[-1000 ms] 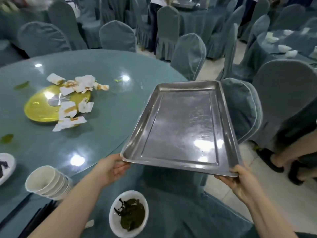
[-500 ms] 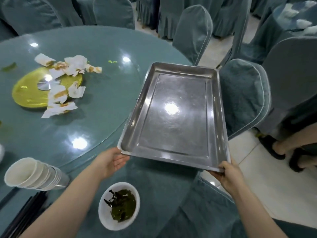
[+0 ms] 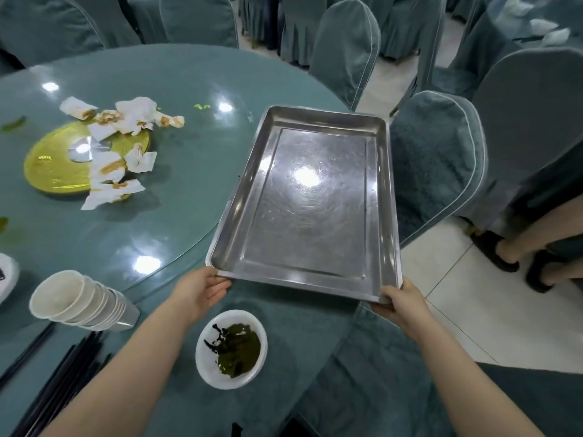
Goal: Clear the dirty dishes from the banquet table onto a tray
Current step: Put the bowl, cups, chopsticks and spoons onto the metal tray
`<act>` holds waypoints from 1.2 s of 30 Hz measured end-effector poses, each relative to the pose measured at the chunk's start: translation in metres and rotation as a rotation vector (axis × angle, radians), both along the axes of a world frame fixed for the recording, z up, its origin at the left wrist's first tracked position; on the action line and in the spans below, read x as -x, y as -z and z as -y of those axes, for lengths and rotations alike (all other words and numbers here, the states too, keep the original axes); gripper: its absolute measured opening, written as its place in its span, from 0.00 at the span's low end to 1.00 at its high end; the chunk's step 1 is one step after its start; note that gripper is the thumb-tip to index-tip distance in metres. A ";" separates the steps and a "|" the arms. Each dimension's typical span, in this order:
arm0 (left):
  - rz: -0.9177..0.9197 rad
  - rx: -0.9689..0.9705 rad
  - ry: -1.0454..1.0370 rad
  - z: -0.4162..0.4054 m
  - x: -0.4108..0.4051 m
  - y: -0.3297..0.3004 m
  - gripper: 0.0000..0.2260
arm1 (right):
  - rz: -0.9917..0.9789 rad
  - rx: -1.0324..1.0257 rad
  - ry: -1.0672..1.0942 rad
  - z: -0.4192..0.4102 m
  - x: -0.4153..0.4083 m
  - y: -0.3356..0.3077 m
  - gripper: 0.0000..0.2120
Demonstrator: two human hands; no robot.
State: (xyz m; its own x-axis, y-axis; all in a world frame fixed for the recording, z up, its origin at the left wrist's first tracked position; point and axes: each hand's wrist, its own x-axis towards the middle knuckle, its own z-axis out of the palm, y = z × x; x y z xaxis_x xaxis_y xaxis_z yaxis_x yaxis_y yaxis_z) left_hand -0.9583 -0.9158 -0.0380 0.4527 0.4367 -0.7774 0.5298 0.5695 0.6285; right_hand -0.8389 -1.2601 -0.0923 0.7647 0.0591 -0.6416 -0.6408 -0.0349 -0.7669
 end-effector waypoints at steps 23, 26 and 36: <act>0.222 -0.027 0.025 -0.072 0.196 -0.027 0.09 | -0.088 0.172 -0.440 -0.175 0.196 -0.027 0.09; 0.222 -0.035 -0.027 -0.084 0.202 -0.026 0.09 | -0.067 0.185 -0.384 -0.183 0.191 -0.027 0.12; 0.151 -0.274 -0.217 -0.106 0.195 -0.013 0.09 | 0.237 0.204 -0.285 -0.197 0.083 -0.066 0.06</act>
